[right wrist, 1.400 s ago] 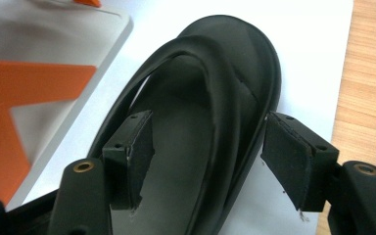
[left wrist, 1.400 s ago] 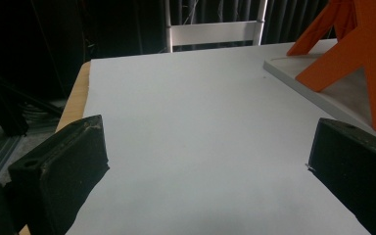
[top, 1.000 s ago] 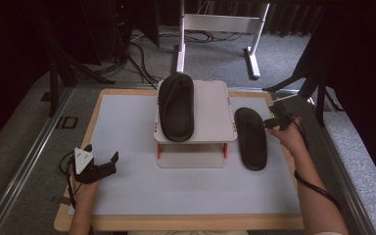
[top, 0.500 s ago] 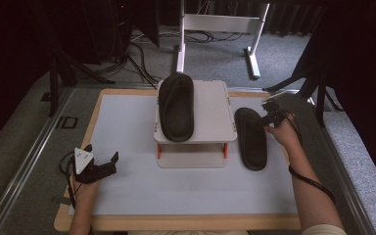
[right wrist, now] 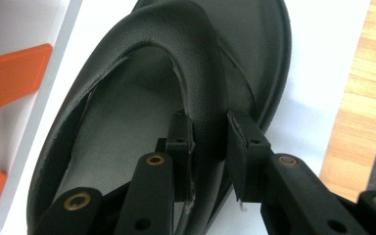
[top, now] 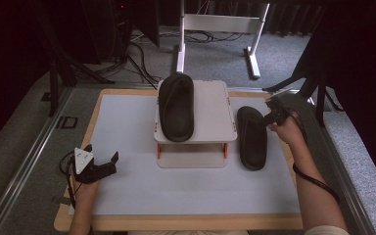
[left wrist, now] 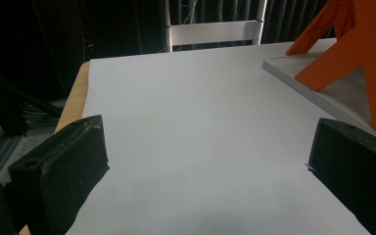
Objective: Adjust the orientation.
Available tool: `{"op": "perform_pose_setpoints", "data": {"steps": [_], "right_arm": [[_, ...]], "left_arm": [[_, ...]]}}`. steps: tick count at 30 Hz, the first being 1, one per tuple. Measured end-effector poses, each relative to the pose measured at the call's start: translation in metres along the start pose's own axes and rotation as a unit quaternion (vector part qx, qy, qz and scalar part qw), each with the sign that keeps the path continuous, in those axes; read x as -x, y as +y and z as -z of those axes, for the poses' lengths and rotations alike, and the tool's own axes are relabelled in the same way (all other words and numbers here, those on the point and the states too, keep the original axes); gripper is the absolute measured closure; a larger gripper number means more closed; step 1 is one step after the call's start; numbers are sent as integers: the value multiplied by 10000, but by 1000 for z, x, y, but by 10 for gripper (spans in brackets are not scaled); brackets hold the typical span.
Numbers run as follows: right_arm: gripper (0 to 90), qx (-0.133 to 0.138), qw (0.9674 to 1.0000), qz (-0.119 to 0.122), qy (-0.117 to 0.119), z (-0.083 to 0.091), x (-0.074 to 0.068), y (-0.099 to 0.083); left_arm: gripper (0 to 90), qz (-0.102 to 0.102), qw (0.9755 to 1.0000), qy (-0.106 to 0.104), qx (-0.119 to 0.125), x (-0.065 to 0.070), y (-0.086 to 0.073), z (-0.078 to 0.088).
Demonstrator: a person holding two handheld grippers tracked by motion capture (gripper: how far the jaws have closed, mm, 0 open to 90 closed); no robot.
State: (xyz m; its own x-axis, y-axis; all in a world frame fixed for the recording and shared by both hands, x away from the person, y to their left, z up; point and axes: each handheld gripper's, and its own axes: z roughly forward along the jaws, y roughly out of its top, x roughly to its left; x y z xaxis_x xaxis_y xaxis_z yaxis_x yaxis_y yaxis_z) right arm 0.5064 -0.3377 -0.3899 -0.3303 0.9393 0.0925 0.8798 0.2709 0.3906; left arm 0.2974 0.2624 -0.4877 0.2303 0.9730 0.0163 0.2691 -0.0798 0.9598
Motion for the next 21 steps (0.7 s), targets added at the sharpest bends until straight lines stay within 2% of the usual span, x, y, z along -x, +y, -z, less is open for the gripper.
{"op": "perform_pose_setpoints", "data": {"steps": [5,11,12,13,14,15,19,20,21], "right_arm": [[733,-16,10000,64,-51,13,-1,2],[734,-30,9999,96,-2,34,-1,6],[733,-40,9999,114,14,43,-1,8],[733,-40,9999,114,14,43,-1,8],[733,1,10000,66,43,52,-1,10],[733,1,10000,66,43,52,-1,10],[733,164,9998,89,112,74,-3,13],[732,247,9996,146,63,86,-5,16],[732,247,9996,146,63,86,-5,16]], "left_arm": [[6,21,10000,24,-6,0,0,0],[6,2,10000,37,-14,0,0,0],[6,18,10000,42,-6,0,0,0],[6,20,10000,54,-6,0,0,0],[6,20,10000,62,-15,0,0,0],[6,16,10000,61,-11,0,0,0],[7,0,10000,53,-17,1,0,0],[7,5,10000,51,-20,0,0,0],[7,9,10000,50,-21,0,0,0]]}}
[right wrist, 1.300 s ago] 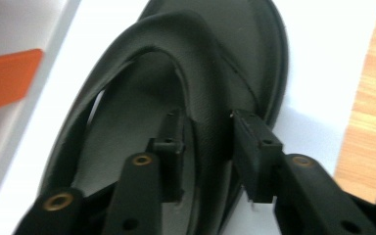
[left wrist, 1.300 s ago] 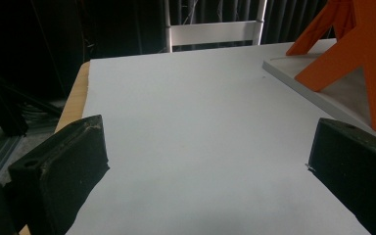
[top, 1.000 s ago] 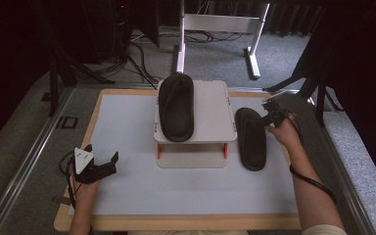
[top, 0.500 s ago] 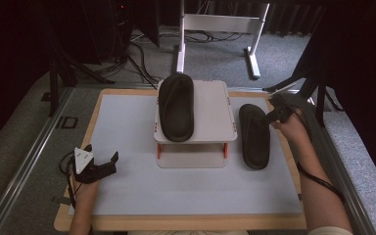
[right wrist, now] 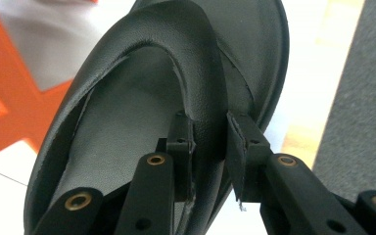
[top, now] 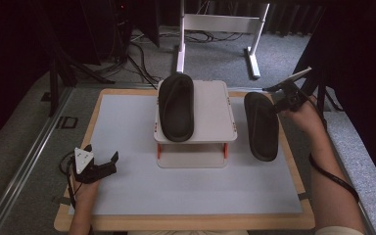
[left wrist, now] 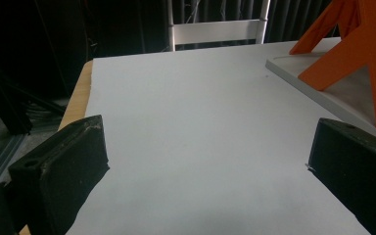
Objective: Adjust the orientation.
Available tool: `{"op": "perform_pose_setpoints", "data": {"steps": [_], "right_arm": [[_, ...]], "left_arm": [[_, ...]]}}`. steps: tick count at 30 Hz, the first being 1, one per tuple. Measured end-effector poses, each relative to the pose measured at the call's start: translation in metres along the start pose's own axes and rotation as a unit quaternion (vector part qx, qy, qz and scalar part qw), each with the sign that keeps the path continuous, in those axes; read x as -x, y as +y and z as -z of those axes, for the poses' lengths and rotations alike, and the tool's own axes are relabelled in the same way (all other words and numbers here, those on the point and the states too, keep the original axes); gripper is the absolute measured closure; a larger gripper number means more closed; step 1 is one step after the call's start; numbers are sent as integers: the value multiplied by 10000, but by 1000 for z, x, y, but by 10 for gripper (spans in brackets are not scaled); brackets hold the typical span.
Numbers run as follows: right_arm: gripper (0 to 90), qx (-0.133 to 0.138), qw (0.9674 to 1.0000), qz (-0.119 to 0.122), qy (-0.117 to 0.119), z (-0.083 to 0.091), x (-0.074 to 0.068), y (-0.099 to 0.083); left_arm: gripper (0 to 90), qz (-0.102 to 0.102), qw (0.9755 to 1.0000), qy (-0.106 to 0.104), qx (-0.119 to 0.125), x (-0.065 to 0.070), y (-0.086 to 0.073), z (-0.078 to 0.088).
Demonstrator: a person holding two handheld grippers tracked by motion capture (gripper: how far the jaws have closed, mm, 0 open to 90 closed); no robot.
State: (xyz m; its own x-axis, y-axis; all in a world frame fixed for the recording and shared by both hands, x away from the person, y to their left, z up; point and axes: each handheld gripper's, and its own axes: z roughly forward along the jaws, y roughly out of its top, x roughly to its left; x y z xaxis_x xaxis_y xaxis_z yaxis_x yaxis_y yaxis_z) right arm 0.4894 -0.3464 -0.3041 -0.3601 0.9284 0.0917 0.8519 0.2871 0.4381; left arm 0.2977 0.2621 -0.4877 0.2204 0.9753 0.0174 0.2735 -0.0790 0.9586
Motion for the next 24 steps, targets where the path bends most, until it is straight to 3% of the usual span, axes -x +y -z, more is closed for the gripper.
{"op": "perform_pose_setpoints", "data": {"steps": [3,12,15,18,24], "right_arm": [[732,110,9997,197,-107,22,-8,8],[733,270,9991,274,-160,55,-23,25],[732,447,9982,376,-100,70,-34,34],[732,512,9978,420,-35,76,-40,37],[732,636,9959,636,-13,83,-69,46]], "left_arm": [[10,-1,10000,11,-5,0,0,0],[10,2,10000,31,-14,0,0,0],[10,9,10000,28,-14,0,0,0],[10,4,10000,33,-16,0,0,0],[10,71,10000,15,-8,-1,0,0]]}}
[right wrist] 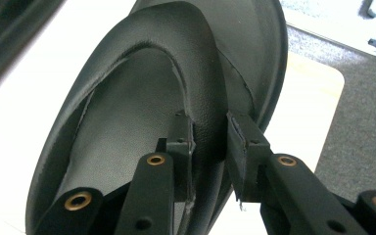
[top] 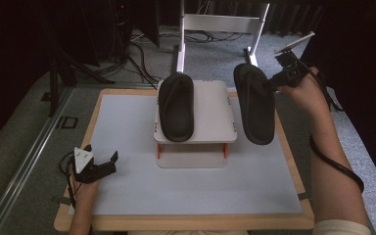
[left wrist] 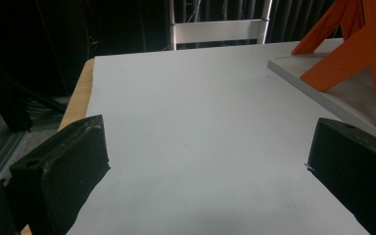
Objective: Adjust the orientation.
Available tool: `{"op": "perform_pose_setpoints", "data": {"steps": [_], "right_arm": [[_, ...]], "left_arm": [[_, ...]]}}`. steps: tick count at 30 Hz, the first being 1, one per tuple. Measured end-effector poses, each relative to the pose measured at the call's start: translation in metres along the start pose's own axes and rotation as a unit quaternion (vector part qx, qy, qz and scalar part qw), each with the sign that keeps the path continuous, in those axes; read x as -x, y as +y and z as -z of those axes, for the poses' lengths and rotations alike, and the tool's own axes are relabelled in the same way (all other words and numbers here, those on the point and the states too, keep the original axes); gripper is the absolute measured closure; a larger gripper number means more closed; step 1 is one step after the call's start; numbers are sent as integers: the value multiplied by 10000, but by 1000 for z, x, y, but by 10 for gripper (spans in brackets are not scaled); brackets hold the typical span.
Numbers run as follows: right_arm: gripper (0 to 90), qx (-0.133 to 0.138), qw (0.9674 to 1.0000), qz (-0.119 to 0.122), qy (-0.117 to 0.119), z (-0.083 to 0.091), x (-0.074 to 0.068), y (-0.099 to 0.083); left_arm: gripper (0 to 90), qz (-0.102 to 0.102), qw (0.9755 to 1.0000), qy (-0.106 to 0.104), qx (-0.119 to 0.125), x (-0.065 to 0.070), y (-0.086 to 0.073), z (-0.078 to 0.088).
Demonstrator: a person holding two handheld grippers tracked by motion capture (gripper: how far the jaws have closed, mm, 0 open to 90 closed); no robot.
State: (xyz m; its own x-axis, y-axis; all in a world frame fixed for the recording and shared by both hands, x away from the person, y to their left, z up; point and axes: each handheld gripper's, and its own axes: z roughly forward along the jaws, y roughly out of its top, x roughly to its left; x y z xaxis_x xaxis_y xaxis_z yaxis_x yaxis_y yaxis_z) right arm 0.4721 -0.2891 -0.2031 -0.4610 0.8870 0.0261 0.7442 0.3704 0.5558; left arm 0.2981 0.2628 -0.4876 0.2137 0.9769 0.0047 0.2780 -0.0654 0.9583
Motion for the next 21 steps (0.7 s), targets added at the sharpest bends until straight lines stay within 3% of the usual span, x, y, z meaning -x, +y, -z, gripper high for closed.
{"op": "perform_pose_setpoints", "data": {"steps": [7,19,21], "right_arm": [[733,62,9992,-12,407,-4,-21,14],[734,-253,9979,150,578,-40,-64,36],[734,-315,9980,191,508,-47,-69,39]], "left_arm": [[10,-50,10000,20,-16,1,0,0],[10,-45,10000,30,-23,1,0,0],[10,-47,10000,27,-20,1,0,0]]}}
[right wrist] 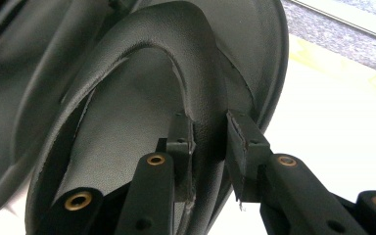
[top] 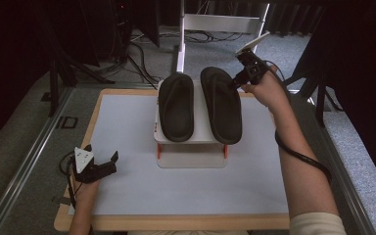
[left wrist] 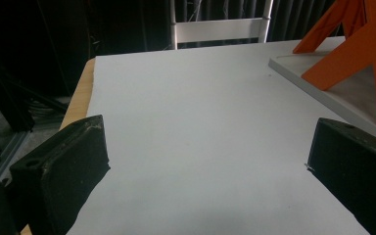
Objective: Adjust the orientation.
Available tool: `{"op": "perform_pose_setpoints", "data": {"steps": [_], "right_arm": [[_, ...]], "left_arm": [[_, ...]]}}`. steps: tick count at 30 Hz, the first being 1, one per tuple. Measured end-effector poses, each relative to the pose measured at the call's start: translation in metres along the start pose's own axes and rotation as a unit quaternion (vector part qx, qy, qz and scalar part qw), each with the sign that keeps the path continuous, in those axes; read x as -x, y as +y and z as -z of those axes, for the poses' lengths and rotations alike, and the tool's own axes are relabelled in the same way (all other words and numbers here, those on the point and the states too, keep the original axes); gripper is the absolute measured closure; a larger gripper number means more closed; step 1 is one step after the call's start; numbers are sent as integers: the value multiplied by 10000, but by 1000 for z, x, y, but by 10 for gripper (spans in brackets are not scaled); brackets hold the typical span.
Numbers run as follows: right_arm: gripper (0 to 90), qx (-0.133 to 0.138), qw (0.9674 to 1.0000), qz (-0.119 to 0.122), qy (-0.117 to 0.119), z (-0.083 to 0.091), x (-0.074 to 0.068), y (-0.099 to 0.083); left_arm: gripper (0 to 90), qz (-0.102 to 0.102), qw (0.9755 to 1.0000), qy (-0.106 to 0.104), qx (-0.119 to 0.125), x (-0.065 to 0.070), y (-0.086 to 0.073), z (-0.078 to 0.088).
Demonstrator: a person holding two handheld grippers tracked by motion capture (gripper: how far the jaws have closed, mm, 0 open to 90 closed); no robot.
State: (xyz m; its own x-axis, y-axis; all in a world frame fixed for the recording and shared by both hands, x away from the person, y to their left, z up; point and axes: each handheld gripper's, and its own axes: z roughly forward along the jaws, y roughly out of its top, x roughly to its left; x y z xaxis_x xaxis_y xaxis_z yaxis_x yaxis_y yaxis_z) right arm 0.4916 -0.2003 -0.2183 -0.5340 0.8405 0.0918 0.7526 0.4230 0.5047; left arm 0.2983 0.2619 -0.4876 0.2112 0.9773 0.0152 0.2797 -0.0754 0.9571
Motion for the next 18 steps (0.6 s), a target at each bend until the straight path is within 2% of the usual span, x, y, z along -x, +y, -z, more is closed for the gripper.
{"op": "perform_pose_setpoints", "data": {"steps": [5,7,11,15,18], "right_arm": [[733,-48,9999,-94,8,-9,-5,7],[734,-121,9998,-109,-111,-18,-11,10],[734,-249,9993,-127,-264,-28,-11,12],[735,-308,9993,-142,-183,-34,-13,13],[735,-308,9992,-128,-224,-35,-15,13]], "left_arm": [[10,-14,10000,-7,3,0,0,0],[10,-24,10000,-13,4,0,0,0],[10,-27,10000,-13,7,0,0,0],[10,-28,10000,-15,8,0,0,0],[10,-26,10000,-13,7,0,0,0]]}}
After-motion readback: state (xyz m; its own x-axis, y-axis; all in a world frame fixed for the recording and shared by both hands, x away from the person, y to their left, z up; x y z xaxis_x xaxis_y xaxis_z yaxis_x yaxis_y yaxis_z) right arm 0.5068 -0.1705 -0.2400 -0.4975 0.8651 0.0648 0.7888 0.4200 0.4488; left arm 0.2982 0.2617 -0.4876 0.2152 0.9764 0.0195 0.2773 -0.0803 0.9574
